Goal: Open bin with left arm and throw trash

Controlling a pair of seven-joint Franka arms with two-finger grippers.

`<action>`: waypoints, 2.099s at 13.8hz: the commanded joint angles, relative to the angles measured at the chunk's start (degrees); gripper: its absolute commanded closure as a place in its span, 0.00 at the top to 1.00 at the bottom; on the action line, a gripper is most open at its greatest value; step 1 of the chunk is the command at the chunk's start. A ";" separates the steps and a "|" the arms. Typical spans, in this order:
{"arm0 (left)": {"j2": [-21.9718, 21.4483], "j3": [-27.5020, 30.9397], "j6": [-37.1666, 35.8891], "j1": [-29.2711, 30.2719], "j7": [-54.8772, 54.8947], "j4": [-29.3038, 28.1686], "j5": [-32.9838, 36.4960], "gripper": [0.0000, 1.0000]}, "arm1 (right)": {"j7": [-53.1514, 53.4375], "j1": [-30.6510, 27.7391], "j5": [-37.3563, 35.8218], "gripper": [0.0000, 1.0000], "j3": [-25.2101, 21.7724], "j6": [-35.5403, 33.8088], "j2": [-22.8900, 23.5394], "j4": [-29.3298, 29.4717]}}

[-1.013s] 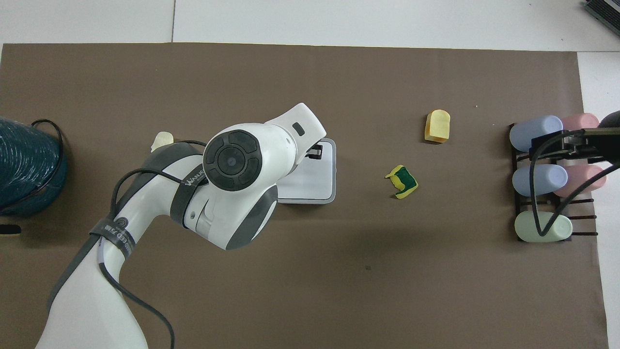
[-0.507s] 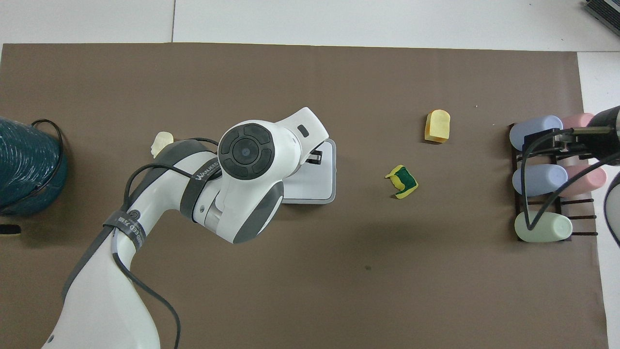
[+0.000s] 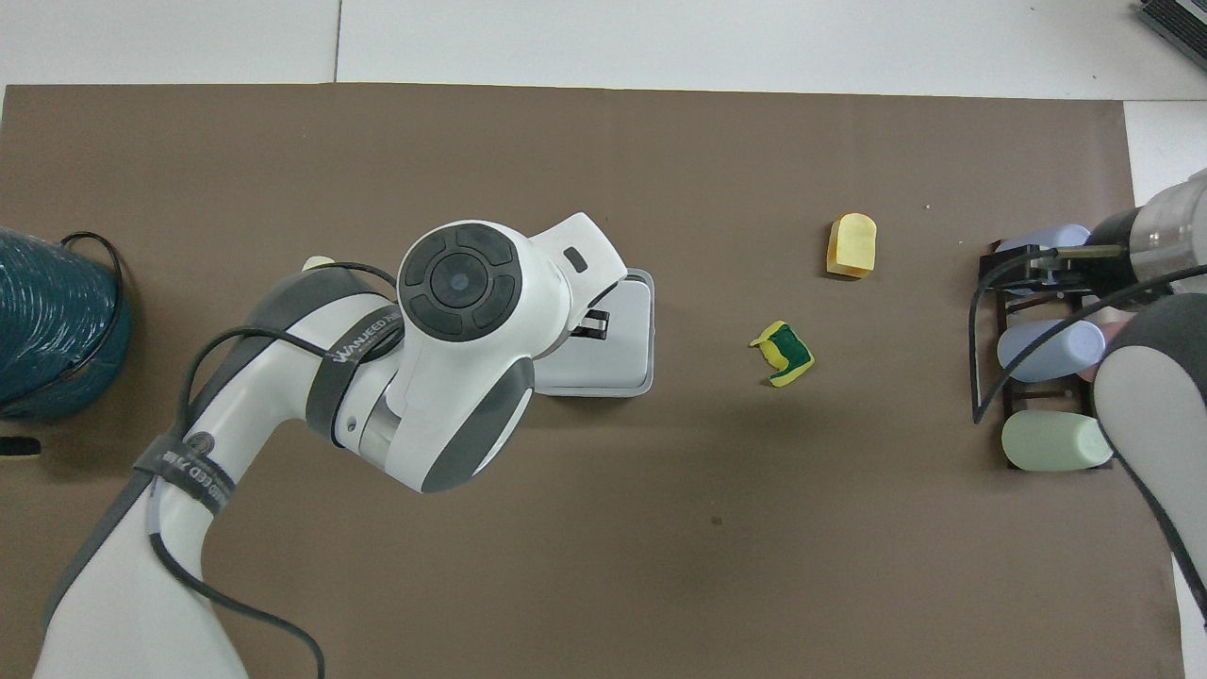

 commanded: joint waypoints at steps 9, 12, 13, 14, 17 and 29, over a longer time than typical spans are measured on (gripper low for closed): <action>-3.46 -0.02 25.14 18.79 20.26 -16.38 0.38 0.86 | -6.89 0.63 1.39 1.00 1.80 23.46 20.07 0.53; -0.67 -0.02 32.78 22.58 24.58 -18.93 0.38 0.98 | -9.52 0.63 1.39 1.00 1.81 27.78 22.97 0.53; 1.26 -0.02 34.54 23.38 25.90 -18.93 0.38 1.00 | -11.88 0.28 1.39 0.66 1.81 26.92 22.89 0.53; 3.11 -0.02 36.82 24.08 27.13 -19.02 0.38 1.00 | -12.17 0.10 1.48 0.16 1.81 25.86 22.89 0.53; 6.72 -0.02 41.58 25.67 29.16 -19.64 0.38 0.99 | -3.15 0.71 2.01 0.00 1.81 21.56 22.10 1.84; 5.07 -0.37 44.76 24.27 25.21 -20.25 0.38 0.00 | 33.86 6.77 10.15 0.00 14.37 8.70 9.09 4.40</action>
